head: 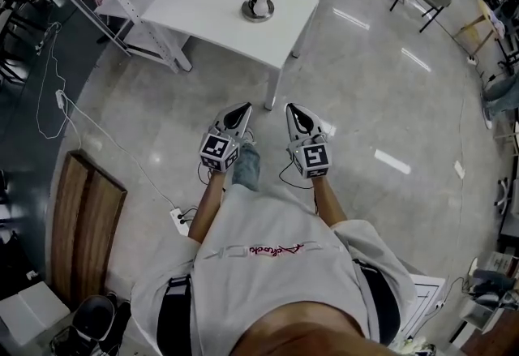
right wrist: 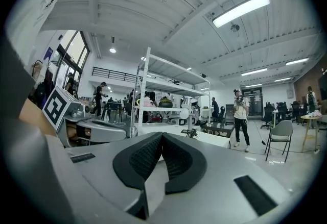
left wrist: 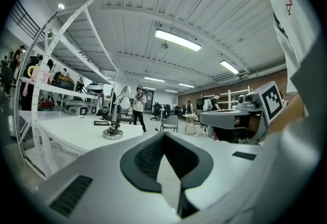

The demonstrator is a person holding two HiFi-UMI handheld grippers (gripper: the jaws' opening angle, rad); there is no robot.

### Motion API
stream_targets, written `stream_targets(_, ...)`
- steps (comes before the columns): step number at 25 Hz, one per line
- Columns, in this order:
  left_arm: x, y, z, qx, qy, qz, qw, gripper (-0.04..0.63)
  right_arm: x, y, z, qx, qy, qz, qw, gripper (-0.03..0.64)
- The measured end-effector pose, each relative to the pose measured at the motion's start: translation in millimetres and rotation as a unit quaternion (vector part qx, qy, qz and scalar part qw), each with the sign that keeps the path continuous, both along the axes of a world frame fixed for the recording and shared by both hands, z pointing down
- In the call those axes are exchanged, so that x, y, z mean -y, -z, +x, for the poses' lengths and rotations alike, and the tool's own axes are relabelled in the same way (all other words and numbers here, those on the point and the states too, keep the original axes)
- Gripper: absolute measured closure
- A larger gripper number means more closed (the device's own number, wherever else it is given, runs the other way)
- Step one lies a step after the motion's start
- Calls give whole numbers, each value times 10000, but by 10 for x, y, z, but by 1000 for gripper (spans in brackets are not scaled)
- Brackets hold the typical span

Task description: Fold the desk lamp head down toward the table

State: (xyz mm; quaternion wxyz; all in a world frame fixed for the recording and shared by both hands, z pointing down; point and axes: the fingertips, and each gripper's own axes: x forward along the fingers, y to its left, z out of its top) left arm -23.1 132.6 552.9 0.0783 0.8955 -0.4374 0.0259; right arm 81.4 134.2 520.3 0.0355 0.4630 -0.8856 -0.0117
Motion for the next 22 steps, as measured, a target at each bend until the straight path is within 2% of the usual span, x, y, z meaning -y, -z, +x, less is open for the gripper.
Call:
stream_targets(15, 1307, 34, -251, -63, -239, -144, 9996, 577, 1244, 100, -233, -71, -258, -86, 9996, 588)
stream_targets(22, 1888, 171, -251, -47, -382, -27, 9993, 577, 1817, 242, -187, -57, -476, 41, 9988, 588)
